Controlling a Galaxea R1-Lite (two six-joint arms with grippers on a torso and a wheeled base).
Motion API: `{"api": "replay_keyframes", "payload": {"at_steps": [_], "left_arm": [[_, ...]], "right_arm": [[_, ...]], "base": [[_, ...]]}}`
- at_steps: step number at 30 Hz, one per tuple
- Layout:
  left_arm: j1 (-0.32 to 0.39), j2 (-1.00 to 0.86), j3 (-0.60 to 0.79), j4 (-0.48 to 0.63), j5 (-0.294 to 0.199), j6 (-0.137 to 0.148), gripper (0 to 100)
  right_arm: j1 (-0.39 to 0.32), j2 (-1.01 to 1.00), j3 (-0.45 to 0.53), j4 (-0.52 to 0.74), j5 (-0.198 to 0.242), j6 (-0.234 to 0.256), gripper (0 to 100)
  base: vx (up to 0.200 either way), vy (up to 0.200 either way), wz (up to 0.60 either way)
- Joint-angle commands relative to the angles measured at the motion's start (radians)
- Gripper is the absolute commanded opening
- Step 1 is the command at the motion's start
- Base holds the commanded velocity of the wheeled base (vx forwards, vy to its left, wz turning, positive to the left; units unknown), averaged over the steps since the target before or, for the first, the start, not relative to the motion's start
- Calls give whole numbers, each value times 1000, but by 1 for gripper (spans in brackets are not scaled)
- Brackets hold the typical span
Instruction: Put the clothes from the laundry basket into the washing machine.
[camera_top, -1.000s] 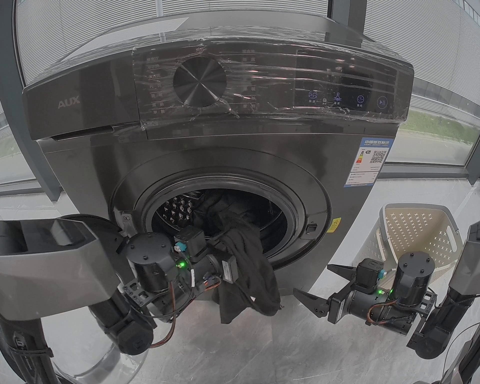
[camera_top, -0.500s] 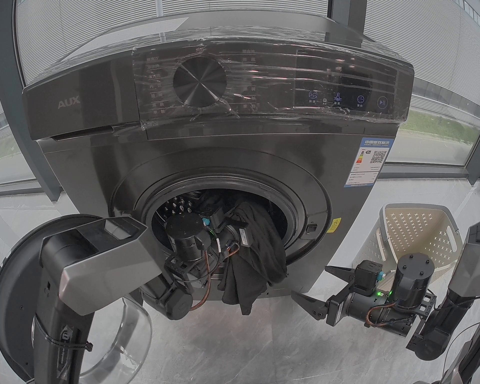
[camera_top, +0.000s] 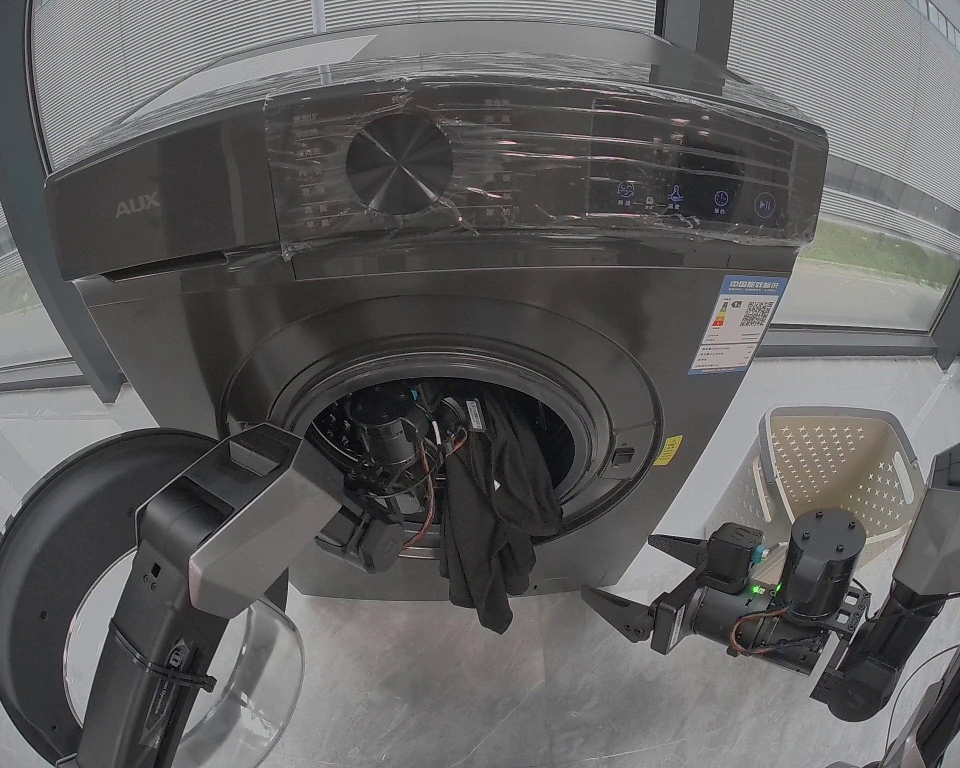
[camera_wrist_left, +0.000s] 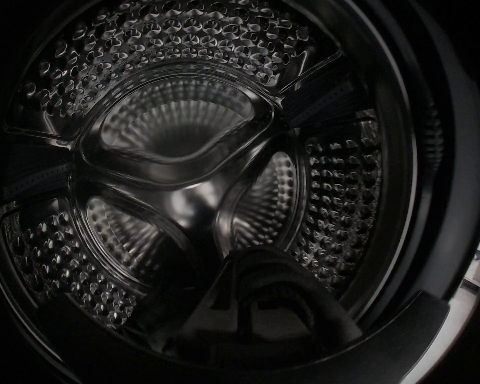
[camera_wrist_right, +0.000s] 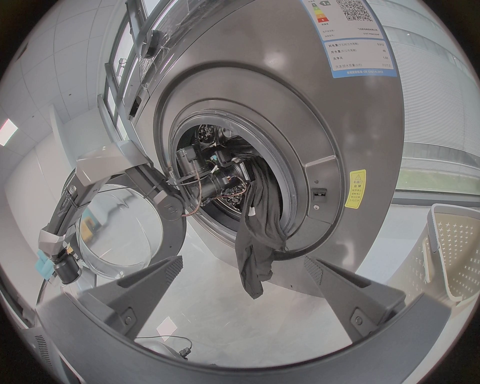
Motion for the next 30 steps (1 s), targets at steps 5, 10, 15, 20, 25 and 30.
{"api": "replay_keyframes", "payload": {"at_steps": [5,10,15,20,25,30], "left_arm": [[72,98,-265,161,88,3,0],[81,90,-283,195,96,-1,0],[79,93,-260,197,96,0,100],[60,66,-160,198,96,-18,100],[21,-10,-7,230,73,-18,100],[-6,-23,97,243,11,-17,100]], "right_arm": [[0,10,0,-1,0,1,100],[0,19,0,-1,0,1,100],[1,19,0,-1,0,1,100],[0,19,-2,-1,2,1,100],[1,19,-2,-1,2,0,100],[1,17,-2,-1,2,0,100]], "base": [[0,0,0],[0,0,0],[0,0,0],[0,0,0],[0,0,0],[0,0,0]]}}
